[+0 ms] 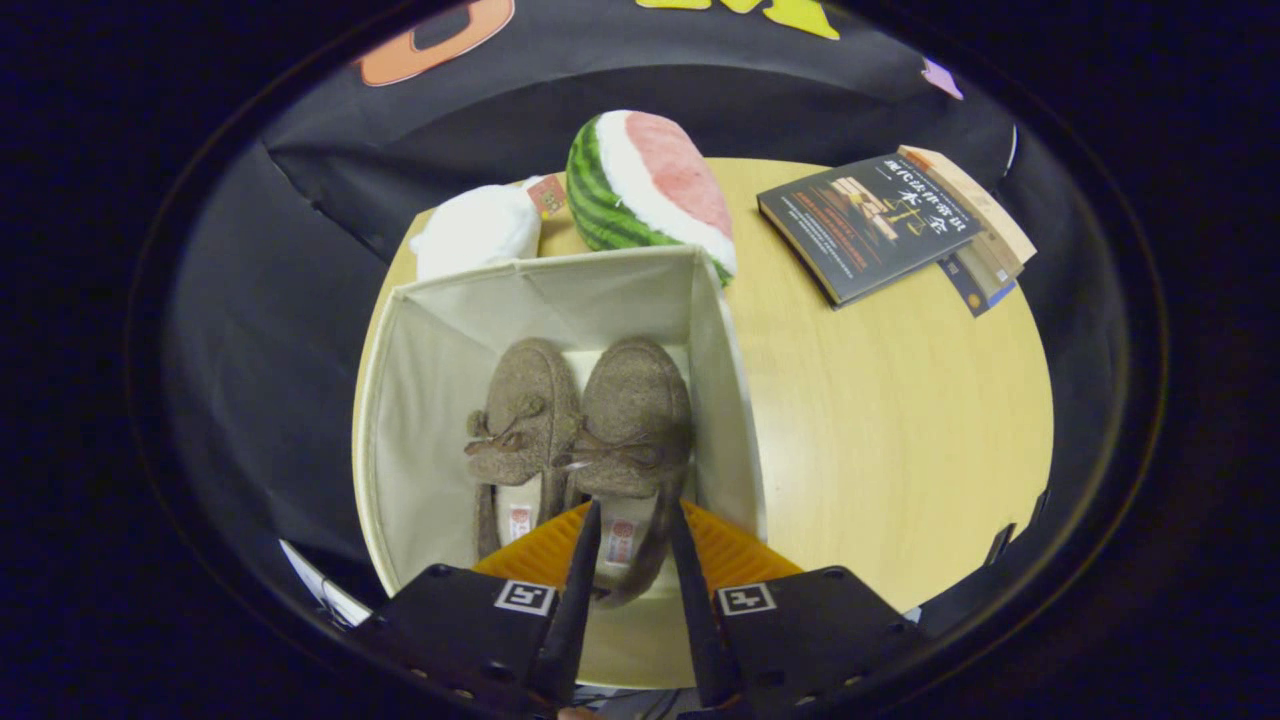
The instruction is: Open the storage box then place both shoes into the box .Put the left shoe in first, then the right shoe, with the right side of both shoes facing outward in a uniform manner.
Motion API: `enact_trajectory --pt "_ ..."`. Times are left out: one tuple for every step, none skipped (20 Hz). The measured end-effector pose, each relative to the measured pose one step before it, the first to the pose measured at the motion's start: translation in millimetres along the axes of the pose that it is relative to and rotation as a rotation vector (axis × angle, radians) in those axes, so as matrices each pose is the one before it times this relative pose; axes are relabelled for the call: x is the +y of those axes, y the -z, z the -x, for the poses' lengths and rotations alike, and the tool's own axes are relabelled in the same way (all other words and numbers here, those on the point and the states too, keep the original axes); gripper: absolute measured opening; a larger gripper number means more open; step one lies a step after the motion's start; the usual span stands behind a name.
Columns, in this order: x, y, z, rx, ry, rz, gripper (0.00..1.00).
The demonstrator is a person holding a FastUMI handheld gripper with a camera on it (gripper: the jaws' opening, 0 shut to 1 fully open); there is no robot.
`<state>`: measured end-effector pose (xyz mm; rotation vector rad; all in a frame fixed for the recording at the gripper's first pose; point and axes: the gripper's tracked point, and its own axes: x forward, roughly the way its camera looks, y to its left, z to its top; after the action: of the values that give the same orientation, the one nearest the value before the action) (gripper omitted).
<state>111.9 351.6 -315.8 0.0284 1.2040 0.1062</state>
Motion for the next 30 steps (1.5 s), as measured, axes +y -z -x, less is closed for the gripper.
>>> enact_trajectory --pt "5.30 1.14 1.54 -0.00087 -0.01740 0.01161 0.57" --pt "6.68 0.20 4.12 -0.00803 -0.01792 0.01408 0.69" --pt "3.83 -0.17 4.57 -0.01432 -0.00010 0.01723 0.81" --pt "1.61 -1.37 4.88 -0.02107 0.01235 0.02607 0.88" --pt "-0.67 -4.70 8.19 -0.03322 0.01309 0.01970 0.95" --pt "4.67 -3.24 7.02 -0.03194 -0.00717 0.01206 0.94" --pt "2.88 -2.68 9.33 -0.02614 -0.01062 0.00431 0.96" --pt "2.20 -4.19 13.05 -0.02698 -0.01144 -0.00211 0.97" --pt "1.70 -4.70 13.78 -0.03031 -0.01039 -0.00001 0.97" --pt "-0.17 -6.48 14.80 -0.03646 -0.00677 0.00032 0.97" --pt "-0.56 -7.43 16.54 -0.04264 -0.00367 -0.00155 0.97" --pt "-1.64 -8.43 17.85 -0.04488 -0.00110 0.00155 0.97" --pt "-4.08 -9.90 18.78 -0.04856 0.00496 0.00448 0.97" --pt "-6.30 -12.14 17.72 -0.05463 0.01150 0.00920 0.97" --pt "-9.43 -11.91 18.13 -0.05502 0.02243 0.00774 0.97" --pt "-11.07 -11.68 15.81 -0.05127 0.02556 0.00451 0.97" --pt "-10.80 -12.74 17.75 -0.05145 0.01969 -0.00194 0.97" --pt "-10.37 -11.92 15.43 -0.04632 0.02016 -0.00433 0.97" --pt "-12.40 -10.98 16.36 -0.05062 0.01956 -0.01323 0.97" --pt "-12.85 -11.57 12.64 -0.04750 0.02002 -0.01064 0.97" --pt "-13.33 -11.03 12.27 -0.03658 0.01399 -0.01221 0.97" --pt "-12.25 -7.44 11.54 -0.02091 0.01161 -0.01109 0.97" --pt "-12.71 -9.60 12.31 -0.02983 0.01698 -0.00093 0.97" --pt "-12.90 -12.47 10.64 -0.04113 0.01979 0.00263 0.97" --pt "-11.11 -12.81 10.07 -0.04456 0.02153 0.00788 0.97" --pt "-11.30 -10.17 10.03 -0.04475 0.02086 0.01052 0.97" --pt "-8.68 -9.62 9.66 -0.04357 0.01656 0.01023 0.97" --pt "-6.72 -9.71 7.98 -0.04156 0.01091 0.00230 0.96" --pt "-4.33 -8.58 7.92 -0.03112 0.00197 -0.00573 0.96" --pt "-5.21 -3.17 7.88 -0.02673 -0.00200 -0.00440 0.96"
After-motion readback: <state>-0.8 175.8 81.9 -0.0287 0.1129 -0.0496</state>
